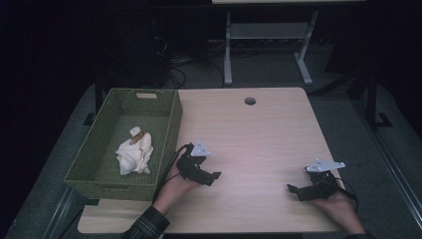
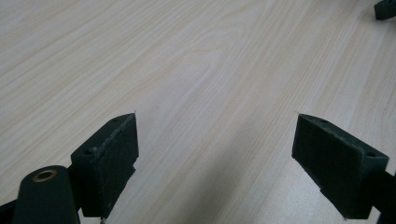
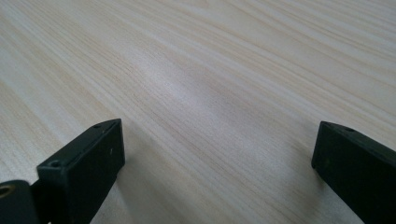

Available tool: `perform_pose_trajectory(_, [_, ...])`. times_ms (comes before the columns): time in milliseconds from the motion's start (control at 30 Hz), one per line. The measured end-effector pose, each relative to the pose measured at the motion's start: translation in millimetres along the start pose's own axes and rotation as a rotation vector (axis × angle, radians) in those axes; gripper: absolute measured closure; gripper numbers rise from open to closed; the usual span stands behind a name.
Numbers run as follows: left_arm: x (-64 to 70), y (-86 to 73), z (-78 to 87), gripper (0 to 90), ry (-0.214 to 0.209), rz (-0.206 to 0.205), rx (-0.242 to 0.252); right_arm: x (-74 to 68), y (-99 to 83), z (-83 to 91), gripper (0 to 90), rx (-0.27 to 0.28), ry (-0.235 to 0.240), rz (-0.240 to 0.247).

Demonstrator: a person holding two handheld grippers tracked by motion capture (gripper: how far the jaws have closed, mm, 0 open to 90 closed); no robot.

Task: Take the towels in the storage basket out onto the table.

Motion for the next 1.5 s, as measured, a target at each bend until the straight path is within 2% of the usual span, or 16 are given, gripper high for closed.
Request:
perform_pose_trajectory(167, [-5.0, 3.6, 6.0, 14.1, 0.018, 0.006, 0.003, 0.0, 0.0, 0.0, 2.2, 0.000, 0.000, 0.000])
perform_pose_trajectory(1133, [-13.1, 22.9, 22.2, 14.1, 0.007, 0.028, 0.039, 0.0, 0.0, 0.0, 2.2, 0.000, 0.000, 0.001])
perform_pose_trajectory(1300, [-15.8, 28.8, 27.6, 14.1, -0.001, 0.032, 0.047, 0.0, 0.0, 0.0, 2.2, 0.000, 0.000, 0.000])
perform_pose_trajectory(1467, [-19.6, 32.2, 34.0, 14.2, 0.006, 0.025, 0.043, 0.0, 0.0, 0.0, 2.2, 0.000, 0.000, 0.000])
perform_pose_trajectory(1500, [-24.0, 33.0, 38.1, 14.4, 0.016, 0.027, 0.044, 0.0, 0.0, 0.0, 2.2, 0.000, 0.000, 0.000])
Point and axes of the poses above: each handheld gripper's, and its own axes: z roughly backward along the jaws, y roughly out of its top, x roughly to its right, the point moved 7 cm from there along -z, roughly forward along the jaws, and after that the axes turned 14 degrees about -z, right-handed, at the moved point
